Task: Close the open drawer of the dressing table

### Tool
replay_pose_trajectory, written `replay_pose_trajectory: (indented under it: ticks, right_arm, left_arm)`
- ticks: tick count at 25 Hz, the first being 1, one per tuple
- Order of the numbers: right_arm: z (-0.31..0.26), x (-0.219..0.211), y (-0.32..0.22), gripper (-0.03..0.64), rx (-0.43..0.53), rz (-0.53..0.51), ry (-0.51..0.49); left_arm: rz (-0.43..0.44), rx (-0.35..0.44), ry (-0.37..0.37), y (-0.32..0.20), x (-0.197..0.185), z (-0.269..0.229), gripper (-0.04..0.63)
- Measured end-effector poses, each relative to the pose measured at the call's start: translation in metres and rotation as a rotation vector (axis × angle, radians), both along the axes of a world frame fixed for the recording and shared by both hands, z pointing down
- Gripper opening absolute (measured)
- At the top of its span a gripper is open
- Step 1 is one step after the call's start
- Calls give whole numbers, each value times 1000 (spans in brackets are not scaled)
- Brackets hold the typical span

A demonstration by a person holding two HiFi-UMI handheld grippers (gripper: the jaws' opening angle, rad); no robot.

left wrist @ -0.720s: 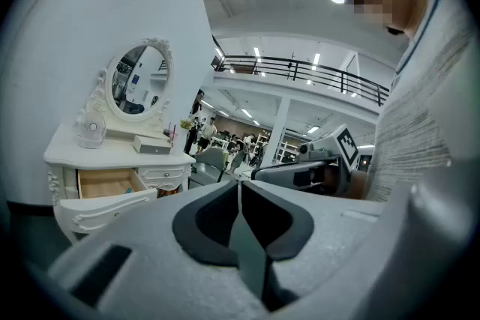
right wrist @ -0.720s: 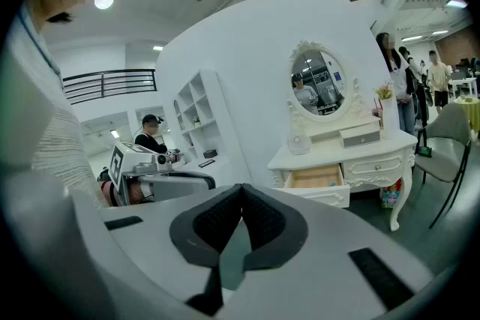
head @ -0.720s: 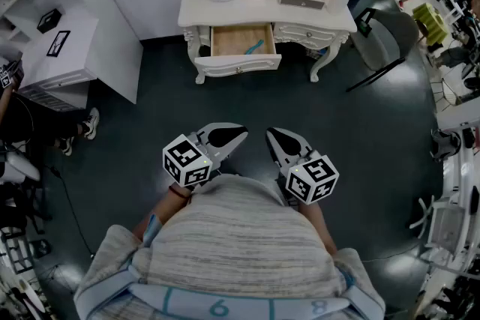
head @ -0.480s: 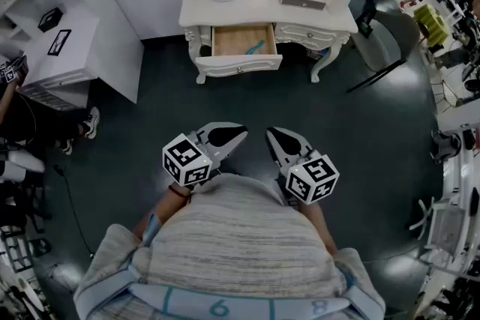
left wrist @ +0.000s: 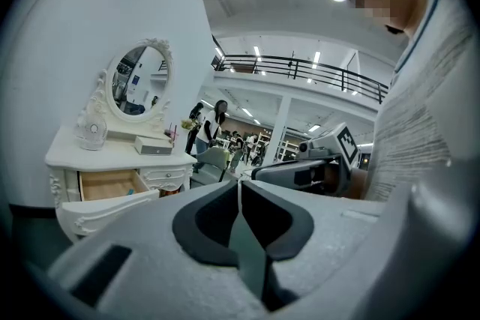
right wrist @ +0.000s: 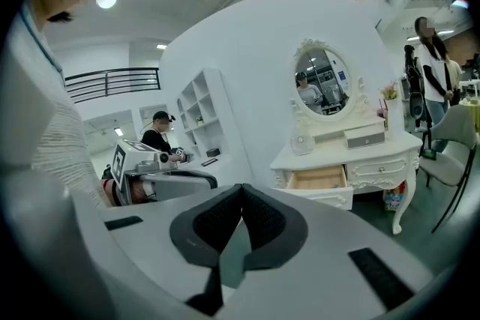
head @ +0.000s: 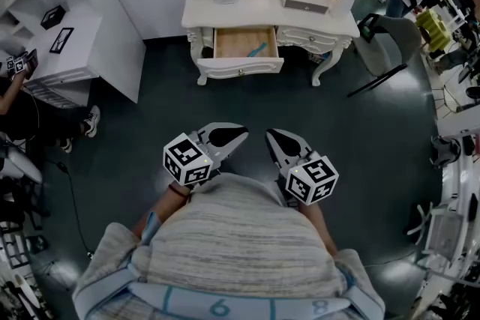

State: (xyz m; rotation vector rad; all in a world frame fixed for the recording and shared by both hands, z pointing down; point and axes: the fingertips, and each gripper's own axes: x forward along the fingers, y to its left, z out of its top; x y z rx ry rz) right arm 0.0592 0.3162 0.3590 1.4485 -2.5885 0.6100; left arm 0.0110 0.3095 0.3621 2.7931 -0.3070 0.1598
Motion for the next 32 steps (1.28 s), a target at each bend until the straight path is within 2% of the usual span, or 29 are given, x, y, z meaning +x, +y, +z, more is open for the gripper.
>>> replay_pose_trajectory:
  ticks: [4,13,17,22,32]
  right_arm:
    - [-5,5,-7,12,25,24,-47]
    - [6,0,-46,12,13,29,-68]
    - [6,1,-80,12,3,32,-85]
    - [12,-1,-134,12,-19,24,-55]
    - [20,-12,-233,12,-38,60,0]
  left_arm:
    - [-5,-3,-5,-5,-1,1,17]
    - [-27,-23,2,-45,-12,13,17]
    - [-28,-30,8,-82,-10,13,17]
    - [-38,-28,13,-141,-11,11,17]
    - [-63,-38,34,-250,-41,9,17]
